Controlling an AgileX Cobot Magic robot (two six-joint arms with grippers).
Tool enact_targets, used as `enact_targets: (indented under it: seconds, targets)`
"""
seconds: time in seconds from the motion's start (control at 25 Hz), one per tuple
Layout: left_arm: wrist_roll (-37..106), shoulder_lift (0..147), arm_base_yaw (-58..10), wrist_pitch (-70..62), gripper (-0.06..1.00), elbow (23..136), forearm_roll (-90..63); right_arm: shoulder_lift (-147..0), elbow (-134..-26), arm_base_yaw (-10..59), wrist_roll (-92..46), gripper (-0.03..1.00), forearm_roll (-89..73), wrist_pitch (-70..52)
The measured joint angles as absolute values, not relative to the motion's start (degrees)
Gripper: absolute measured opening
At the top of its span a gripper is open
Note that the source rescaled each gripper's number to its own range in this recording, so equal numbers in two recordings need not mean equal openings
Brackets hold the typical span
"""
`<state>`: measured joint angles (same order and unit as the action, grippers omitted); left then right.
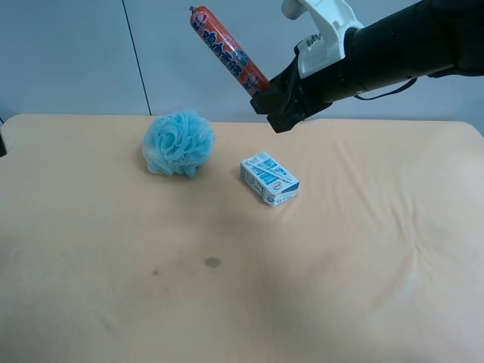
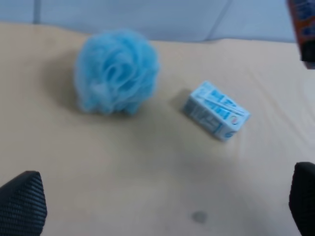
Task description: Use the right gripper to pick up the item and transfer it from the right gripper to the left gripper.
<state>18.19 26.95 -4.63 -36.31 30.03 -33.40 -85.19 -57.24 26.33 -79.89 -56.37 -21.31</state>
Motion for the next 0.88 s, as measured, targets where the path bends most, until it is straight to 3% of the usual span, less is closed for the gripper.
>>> enact_targets:
  seconds: [0.28,0.52,0.88]
  targets:
    - [43.6,44.1,-4.6,-29.4,1.00,30.8,-55.1,-85.2,-57.2,26.3,-79.9,0.00,-56.4,-22.3]
    - [65.0,56.6,-4.6,-32.7,1.00,38.3,-76.8,-85.2,-57.2,26.3,-79.9,0.00,-56.4,-22.4]
    - [73.3,69.5,-5.6,-40.0,1.00,46.8,-87.4,-85.2,-57.2,26.3,-81.8,0.00,-59.8,-22.5]
